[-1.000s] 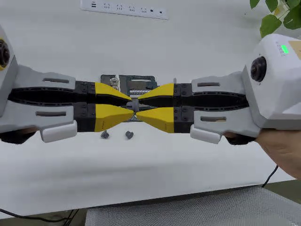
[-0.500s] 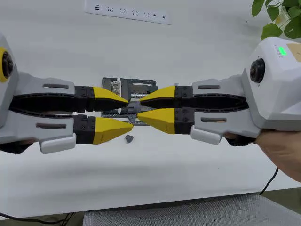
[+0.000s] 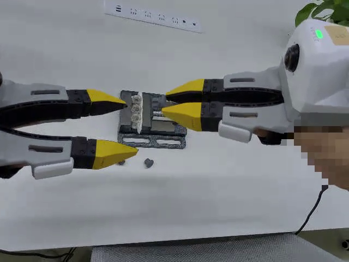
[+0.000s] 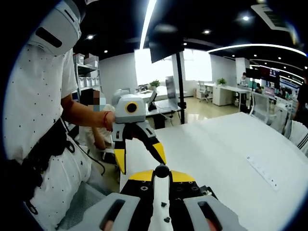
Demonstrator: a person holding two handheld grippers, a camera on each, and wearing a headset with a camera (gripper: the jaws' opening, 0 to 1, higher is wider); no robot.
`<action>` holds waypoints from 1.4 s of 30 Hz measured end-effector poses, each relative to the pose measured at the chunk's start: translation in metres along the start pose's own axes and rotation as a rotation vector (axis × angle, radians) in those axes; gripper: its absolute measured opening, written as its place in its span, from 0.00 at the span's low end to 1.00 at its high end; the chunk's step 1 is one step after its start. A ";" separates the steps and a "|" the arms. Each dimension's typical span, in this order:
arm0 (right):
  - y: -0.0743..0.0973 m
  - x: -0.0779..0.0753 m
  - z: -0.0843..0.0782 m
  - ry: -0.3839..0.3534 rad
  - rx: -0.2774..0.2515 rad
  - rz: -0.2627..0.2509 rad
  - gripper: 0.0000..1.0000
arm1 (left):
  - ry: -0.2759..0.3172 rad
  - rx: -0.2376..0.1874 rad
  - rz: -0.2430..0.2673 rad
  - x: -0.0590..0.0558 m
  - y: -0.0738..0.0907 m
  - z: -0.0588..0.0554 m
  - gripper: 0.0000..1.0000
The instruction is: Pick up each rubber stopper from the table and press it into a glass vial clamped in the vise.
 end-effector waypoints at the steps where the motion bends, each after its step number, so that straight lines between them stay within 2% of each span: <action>1: -0.001 -0.003 0.001 0.003 0.009 -0.001 0.05 | -0.004 0.006 0.012 0.002 0.000 -0.002 0.46; 10: -0.020 -0.041 -0.003 0.031 0.135 -0.023 0.05 | -0.031 0.060 0.109 0.021 0.000 -0.026 0.67; 15: -0.034 -0.058 -0.008 0.054 0.222 -0.028 0.05 | -0.039 0.075 0.128 0.027 0.000 -0.036 0.73; 24: -0.061 -0.078 -0.017 0.088 0.372 -0.015 0.05 | -0.039 0.093 0.150 0.035 0.001 -0.048 0.82; 28: -0.076 -0.089 -0.026 0.099 0.439 -0.008 0.05 | -0.038 0.097 0.156 0.038 0.000 -0.054 0.84; 32: -0.092 -0.099 -0.037 0.109 0.504 0.006 0.05 | -0.052 0.123 0.161 0.040 -0.002 -0.060 0.87; 35: -0.098 -0.106 -0.046 0.166 0.586 0.007 0.05 | -0.049 0.121 0.163 0.041 -0.003 -0.062 0.89; 38: -0.107 -0.111 -0.052 0.156 0.615 0.023 0.05 | -0.045 0.116 0.159 0.041 -0.004 -0.062 0.90; 42: -0.114 -0.116 -0.059 0.194 0.676 0.032 0.05 | -0.039 0.110 0.156 0.041 -0.005 -0.062 0.91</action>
Point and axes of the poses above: the centre of the closed fingertips' face, and the gripper's own axes: y roughly backward along the fingers, x roughly to its left, z roughly out of its top, the point moved 4 cm from there along y, roughly backward along the fingers, and after that the axes turned 15 degrees about x, right-handed, at the moved point
